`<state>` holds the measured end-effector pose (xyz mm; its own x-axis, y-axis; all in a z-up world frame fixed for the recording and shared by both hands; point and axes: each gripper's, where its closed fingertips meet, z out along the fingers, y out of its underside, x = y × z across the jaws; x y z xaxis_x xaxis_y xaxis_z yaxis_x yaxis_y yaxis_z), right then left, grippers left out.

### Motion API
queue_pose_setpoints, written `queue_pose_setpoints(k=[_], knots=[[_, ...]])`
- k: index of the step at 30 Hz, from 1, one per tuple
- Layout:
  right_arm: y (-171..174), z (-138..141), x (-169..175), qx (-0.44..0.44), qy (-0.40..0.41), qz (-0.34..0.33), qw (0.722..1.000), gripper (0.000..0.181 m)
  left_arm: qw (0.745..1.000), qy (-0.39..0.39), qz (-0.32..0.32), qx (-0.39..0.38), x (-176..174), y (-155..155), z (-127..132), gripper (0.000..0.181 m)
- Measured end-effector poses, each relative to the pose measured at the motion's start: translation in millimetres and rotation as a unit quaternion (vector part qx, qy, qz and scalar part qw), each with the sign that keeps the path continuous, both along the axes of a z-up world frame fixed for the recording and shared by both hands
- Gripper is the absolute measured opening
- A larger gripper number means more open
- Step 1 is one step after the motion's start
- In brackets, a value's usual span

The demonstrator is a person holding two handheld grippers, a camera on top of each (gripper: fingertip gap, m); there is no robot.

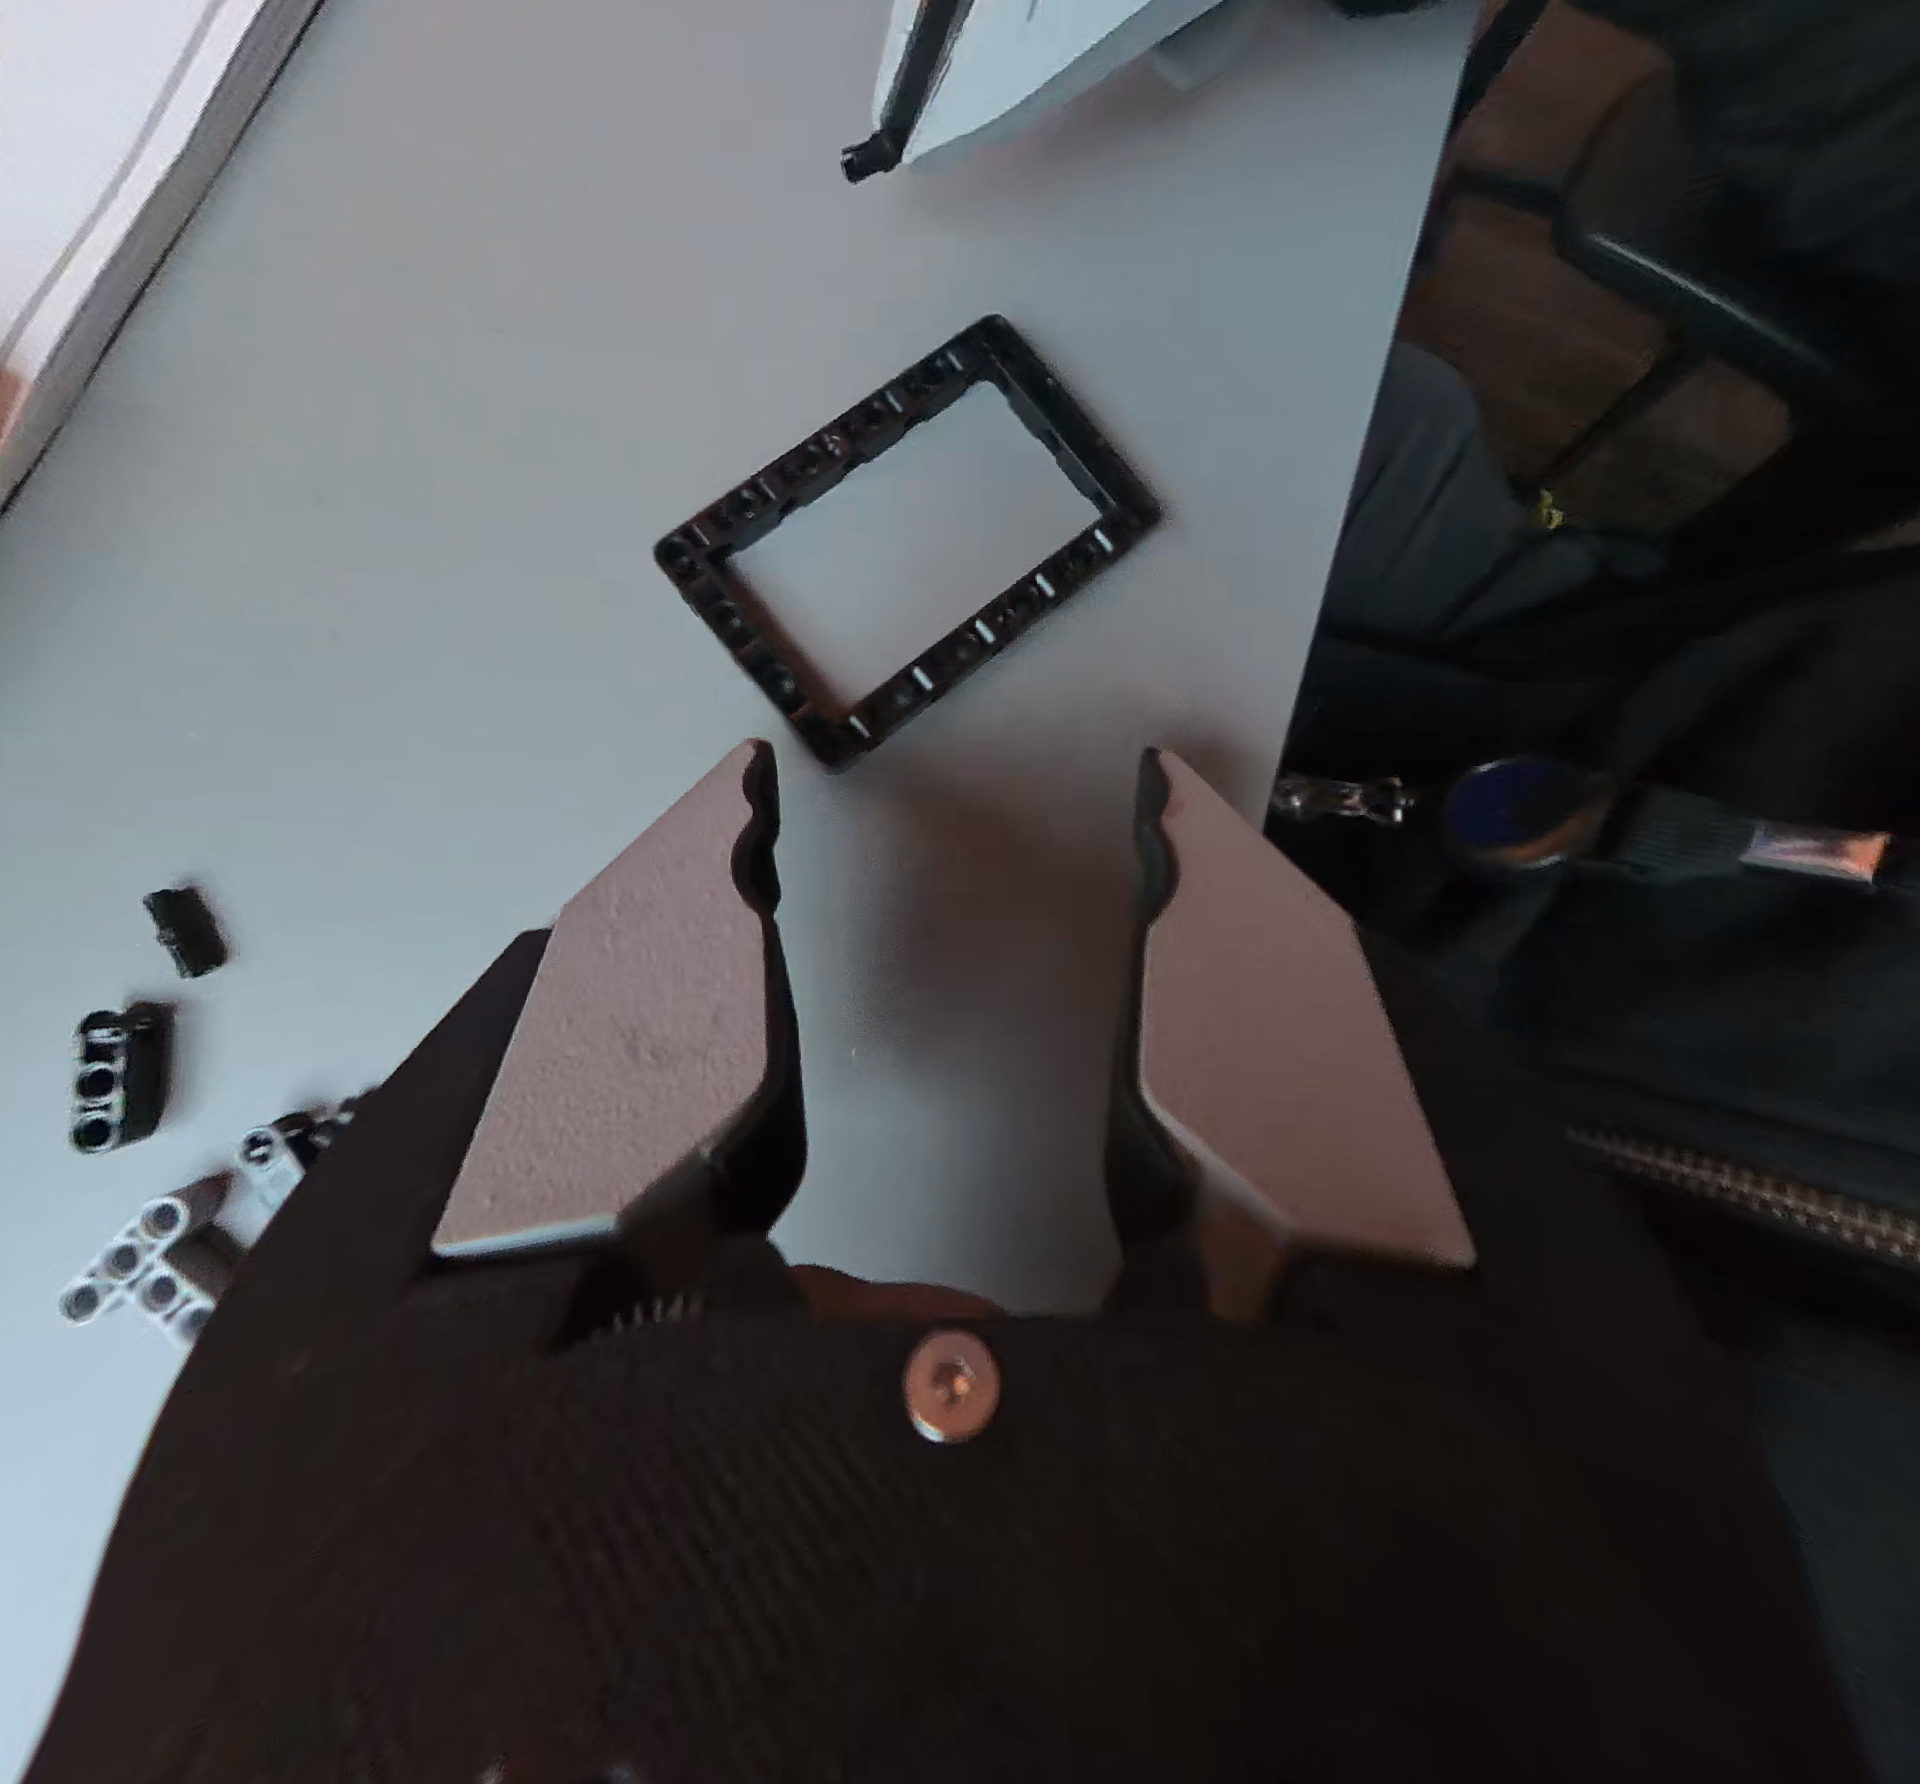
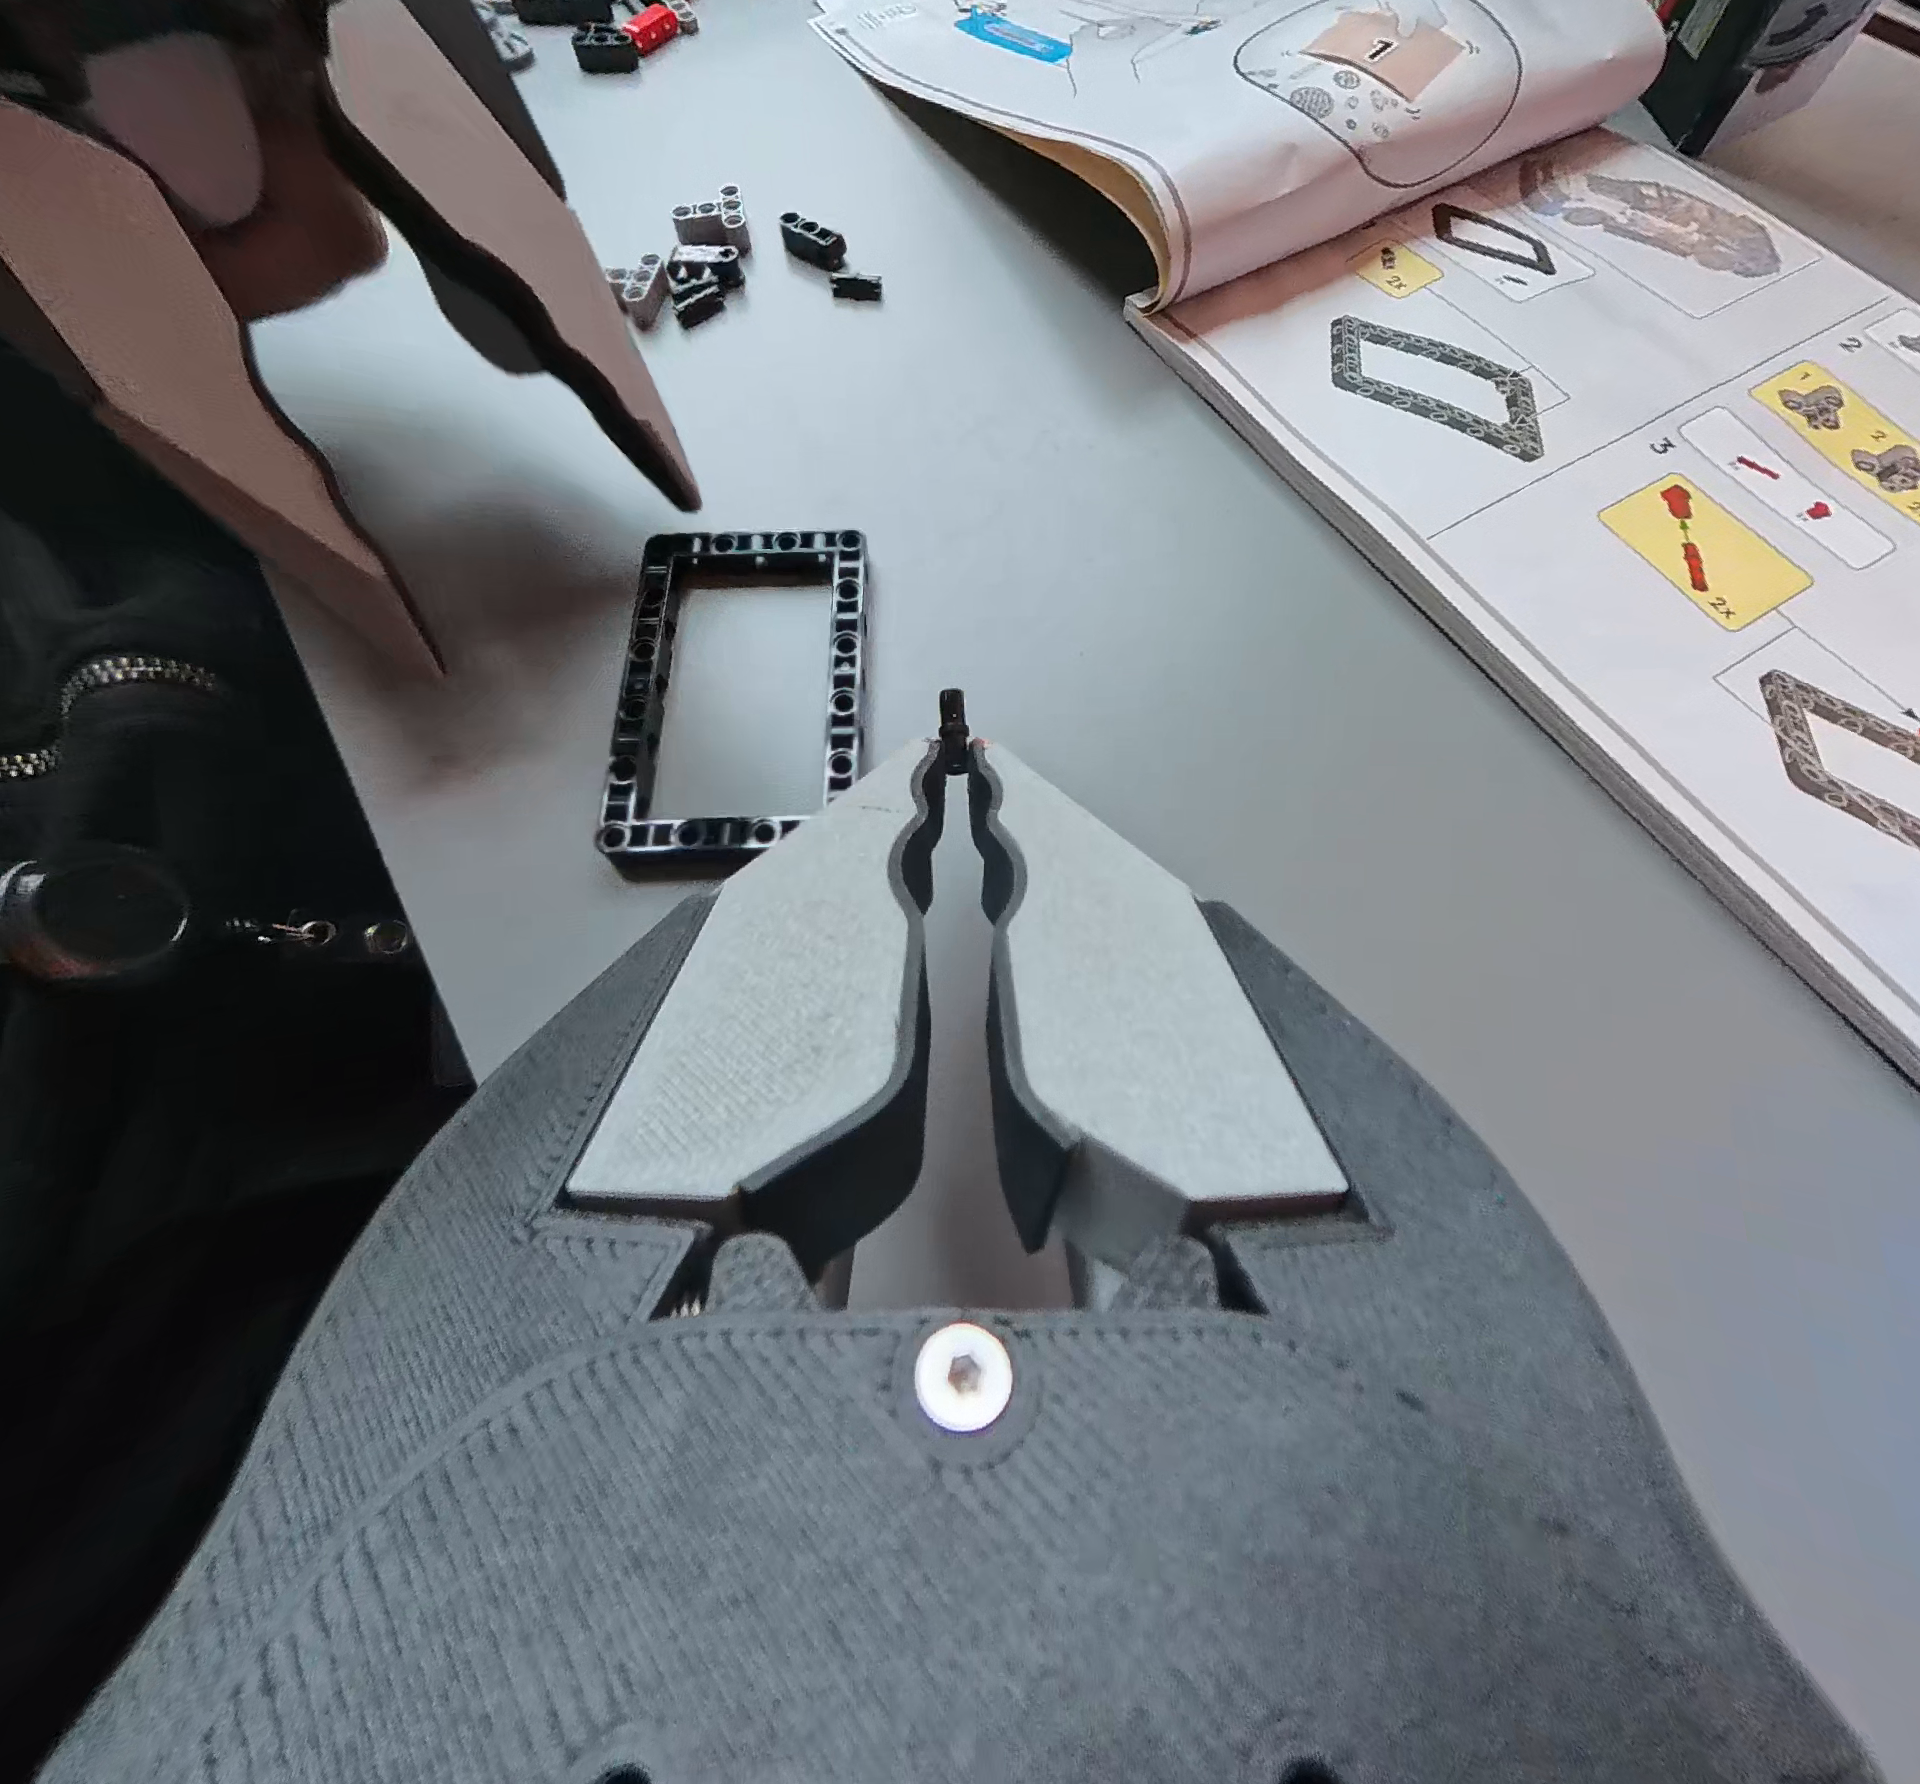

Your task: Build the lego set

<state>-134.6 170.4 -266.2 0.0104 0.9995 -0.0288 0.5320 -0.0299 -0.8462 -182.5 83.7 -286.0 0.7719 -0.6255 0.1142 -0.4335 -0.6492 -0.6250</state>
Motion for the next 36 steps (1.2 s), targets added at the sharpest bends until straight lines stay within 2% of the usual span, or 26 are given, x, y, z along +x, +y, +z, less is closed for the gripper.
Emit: queue_pose_setpoints(k=[2,4,9,13,15,17,21,23,28,36], knots=[[-4.0,-0.9,1.6,0.001,-0.003,0.002,1.000,0.001,0.999,0.017,-0.024,0.025,-5.9,1.7,5.4,0.068],[-7.4,-1.2,3.4,0.005,-0.004,0.001,1.000,0.001,0.996,0.041,-0.061,0.051,-10.8,7.2,7.0,0.077],[-15.2,-0.8,8.9,-0.005,-0.003,0.000,1.000,0.001,0.981,0.061,-0.165,0.077,-2.0,29.1,2.0,0.085],[-19.8,-4.4,15.8,-0.008,-0.015,-0.003,1.000,0.001,0.974,0.083,-0.202,0.055,-1.7,42.5,-8.9,0.079],[-20.0,-5.2,18.0,-0.007,-0.018,-0.006,1.000,0.001,0.975,0.071,-0.210,0.028,0.1,40.0,-10.6,0.064],[-18.2,-6.3,19.4,-0.006,-0.021,-0.010,1.000,0.001,0.982,0.070,-0.175,0.018,-2.5,43.8,-11.3,0.064],[-10.9,-7.8,17.8,-0.005,-0.027,-0.027,0.999,0.001,0.997,0.071,-0.036,0.008,-13.9,50.1,-11.4,0.064],[-9.0,-8.0,13.3,-0.012,-0.028,-0.033,0.999,0.001,0.998,0.060,0.005,0.008,-12.1,46.2,-11.7,0.064],[-8.5,-10.6,-2.0,-0.005,-0.037,-0.042,0.998,0.001,0.998,0.019,0.061,0.003,-8.3,42.5,-8.9,0.073],[-7.9,-16.8,-8.9,0.017,-0.056,-0.042,0.997,0.001,0.998,-0.030,0.059,-0.020,0.4,13.7,-4.2,0.071]])
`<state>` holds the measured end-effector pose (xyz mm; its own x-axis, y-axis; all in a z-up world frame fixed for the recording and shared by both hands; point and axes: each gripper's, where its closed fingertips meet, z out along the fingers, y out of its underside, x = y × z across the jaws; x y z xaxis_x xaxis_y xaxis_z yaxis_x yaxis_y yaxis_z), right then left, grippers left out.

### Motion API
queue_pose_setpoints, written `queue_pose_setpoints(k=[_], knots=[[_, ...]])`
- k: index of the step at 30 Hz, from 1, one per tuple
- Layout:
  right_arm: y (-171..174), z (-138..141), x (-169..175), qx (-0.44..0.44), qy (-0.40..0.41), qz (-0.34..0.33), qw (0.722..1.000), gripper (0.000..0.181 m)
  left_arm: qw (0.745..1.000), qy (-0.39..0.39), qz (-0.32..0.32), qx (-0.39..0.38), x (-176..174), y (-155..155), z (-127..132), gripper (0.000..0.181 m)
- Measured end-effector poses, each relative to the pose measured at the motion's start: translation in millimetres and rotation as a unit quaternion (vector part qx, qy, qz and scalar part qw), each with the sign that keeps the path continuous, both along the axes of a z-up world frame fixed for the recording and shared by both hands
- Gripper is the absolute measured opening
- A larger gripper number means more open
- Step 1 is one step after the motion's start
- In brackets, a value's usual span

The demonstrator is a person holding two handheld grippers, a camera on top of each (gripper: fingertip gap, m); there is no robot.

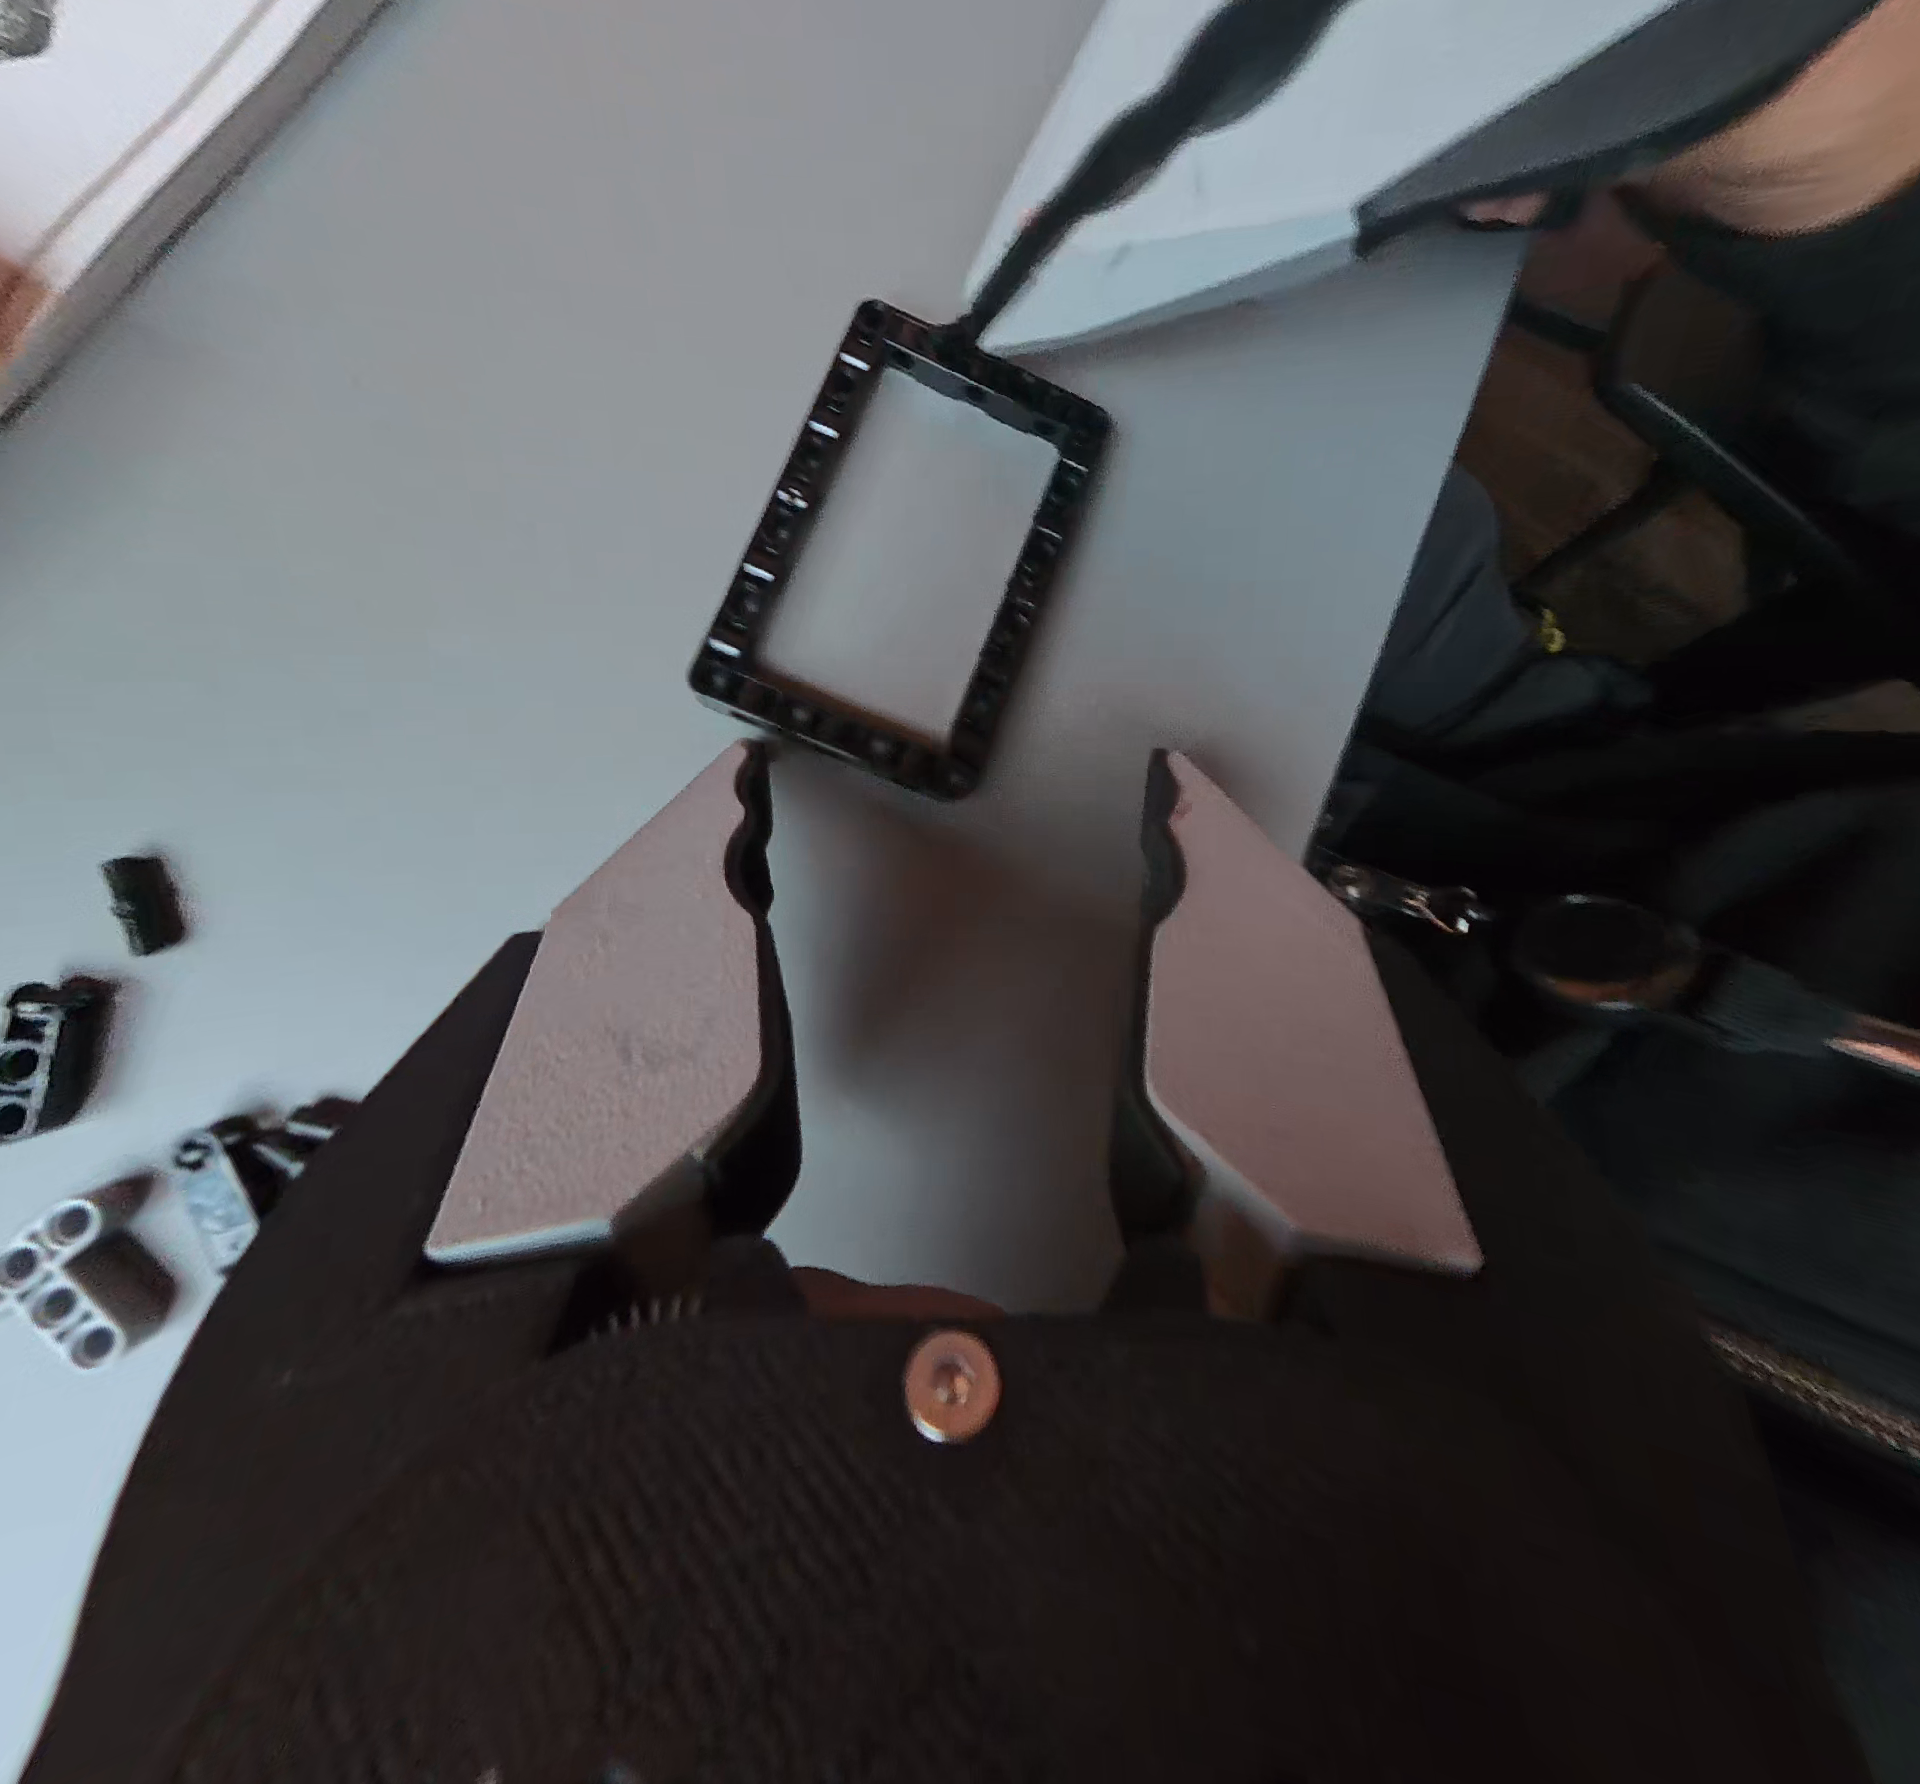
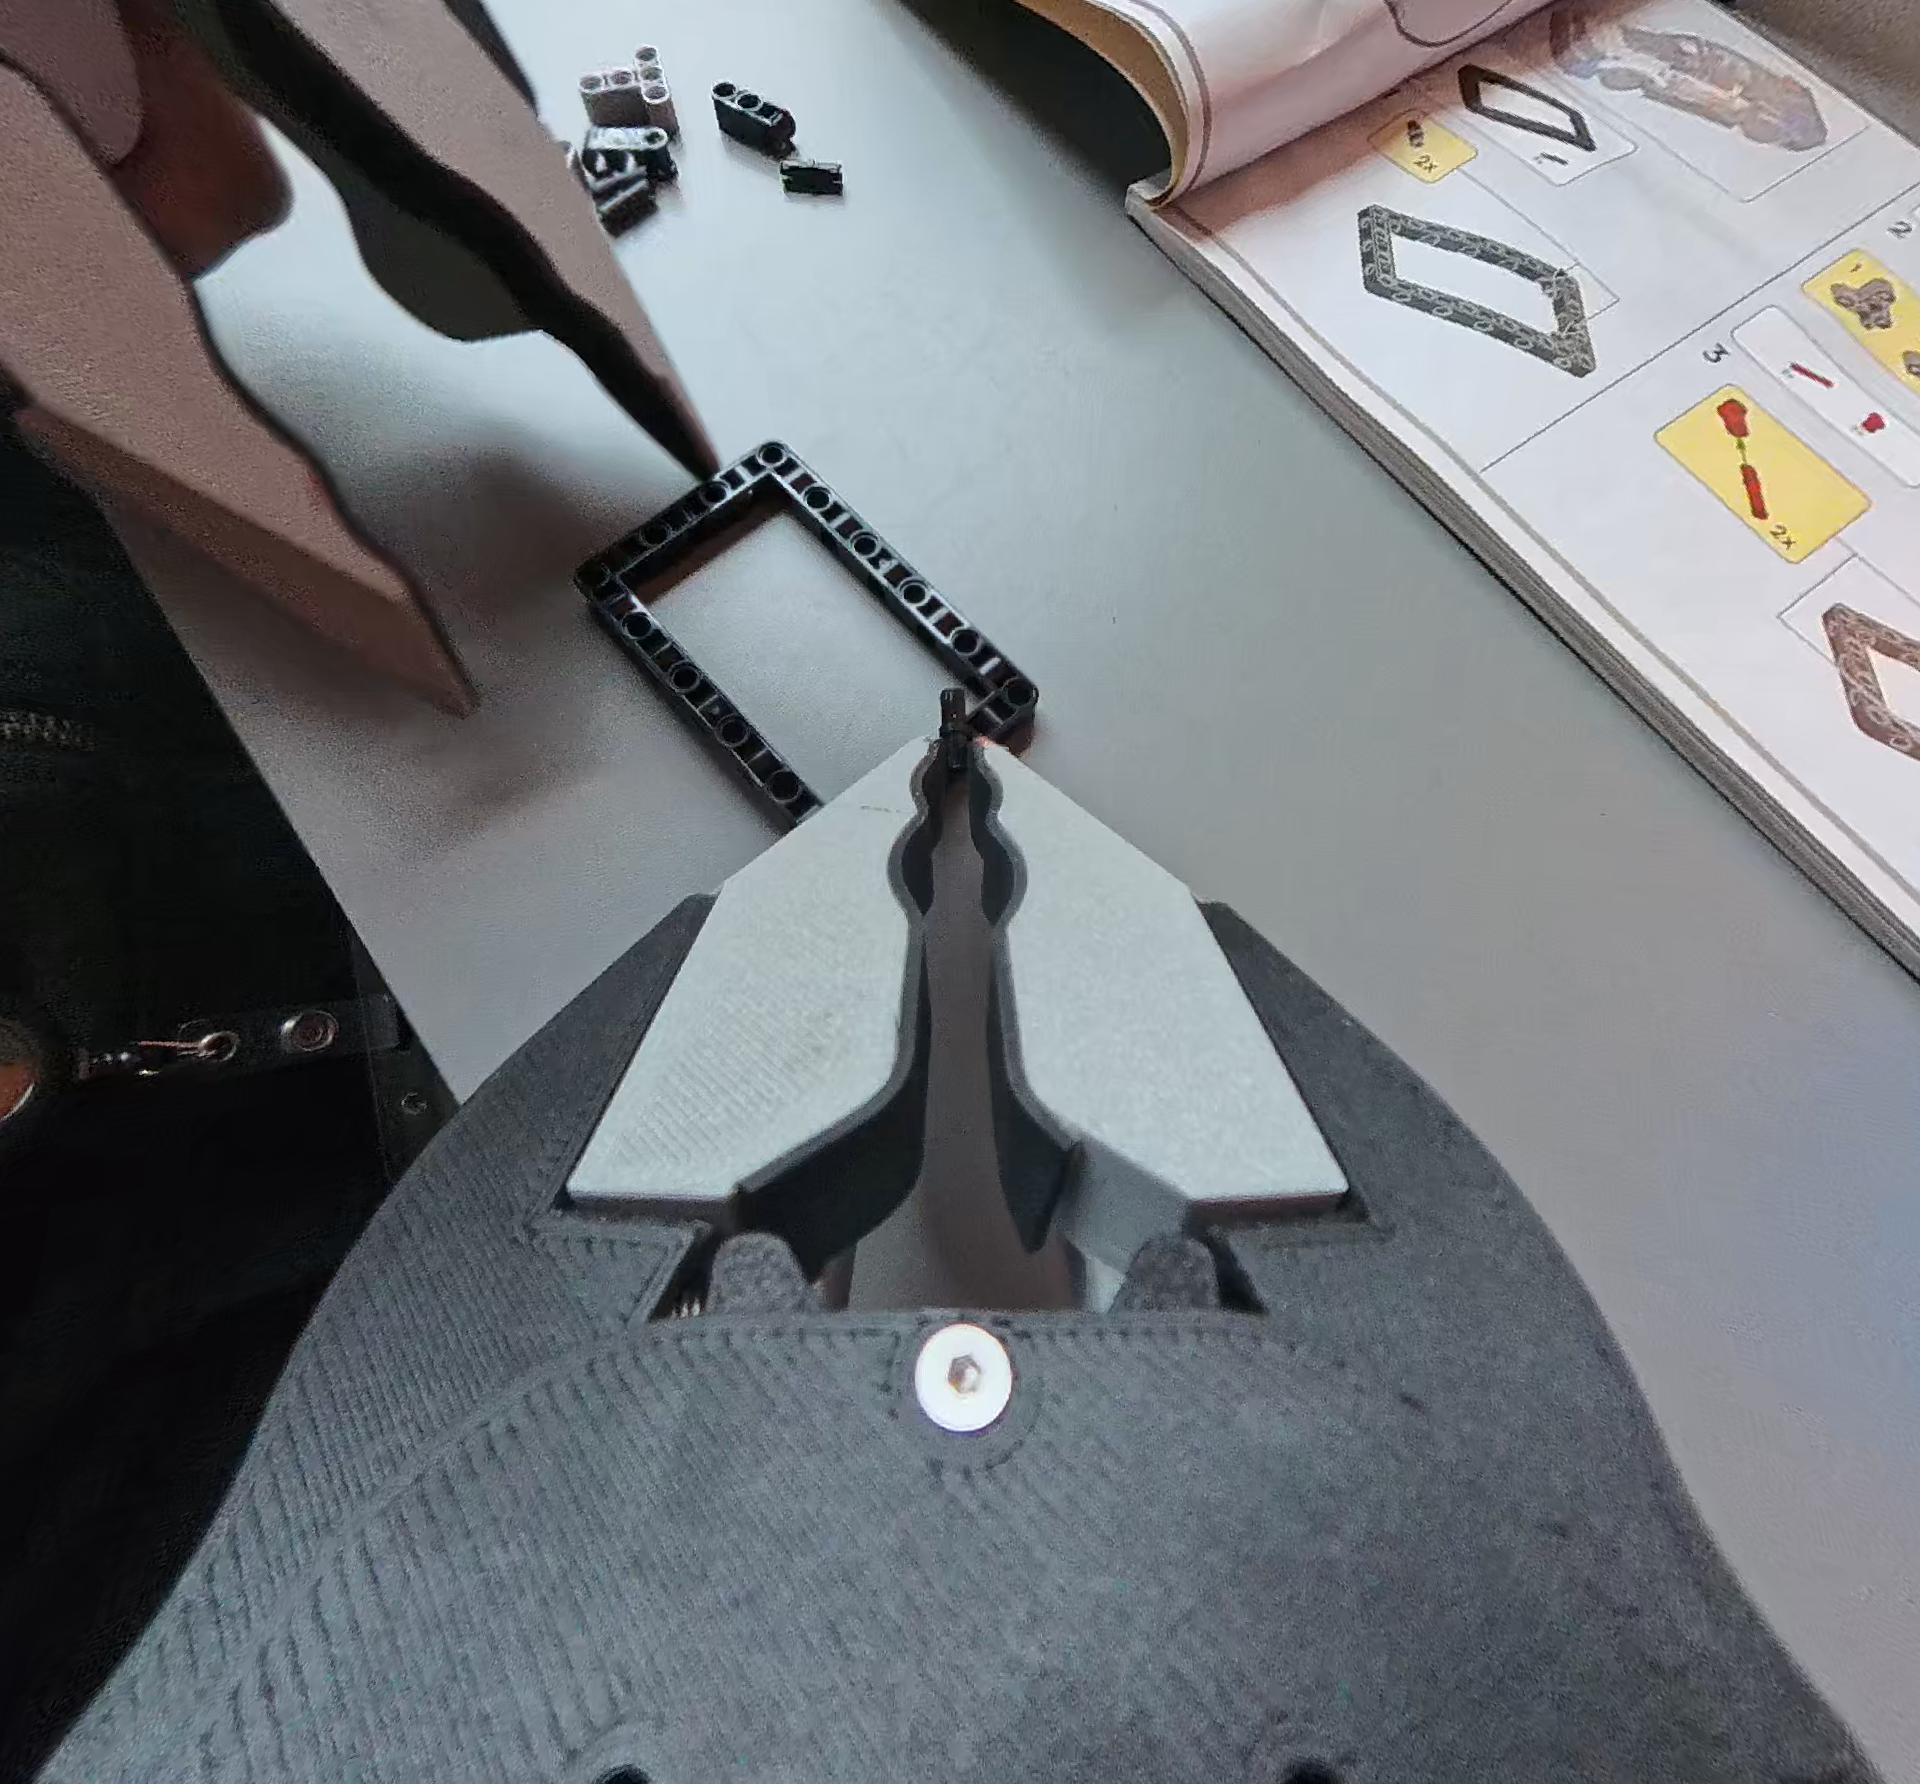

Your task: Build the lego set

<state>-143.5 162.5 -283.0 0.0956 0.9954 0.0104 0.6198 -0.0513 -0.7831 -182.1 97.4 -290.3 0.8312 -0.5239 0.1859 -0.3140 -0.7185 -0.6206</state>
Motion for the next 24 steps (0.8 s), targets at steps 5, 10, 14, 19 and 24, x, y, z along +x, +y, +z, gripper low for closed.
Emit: queue_pose_setpoints(k=[5,10,14,19,24], knots=[[5.7,-1.0,-7.7,0.004,-0.004,0.007,1.000,0.001,0.999,-0.022,-0.036,0.009,11.0,-13.3,5.5,0.061],[8.2,1.2,-8.1,0.005,0.003,0.005,1.000,0.001,0.997,0.015,-0.047,0.054,-11.2,14.0,11.8,0.084],[10.4,1.8,-4.2,-0.002,0.005,-0.002,1.000,0.001,0.994,0.017,-0.100,0.036,-5.6,22.7,-3.7,0.092],[10.1,1.9,4.5,-0.016,0.007,-0.013,1.000,0.001,0.993,0.009,-0.113,0.024,5.1,4.3,-2.0,0.078],[8.9,2.8,7.1,-0.018,0.010,-0.014,1.000,0.000,0.989,-0.019,-0.143,0.019,34.1,-28.9,0.8,0.076]])
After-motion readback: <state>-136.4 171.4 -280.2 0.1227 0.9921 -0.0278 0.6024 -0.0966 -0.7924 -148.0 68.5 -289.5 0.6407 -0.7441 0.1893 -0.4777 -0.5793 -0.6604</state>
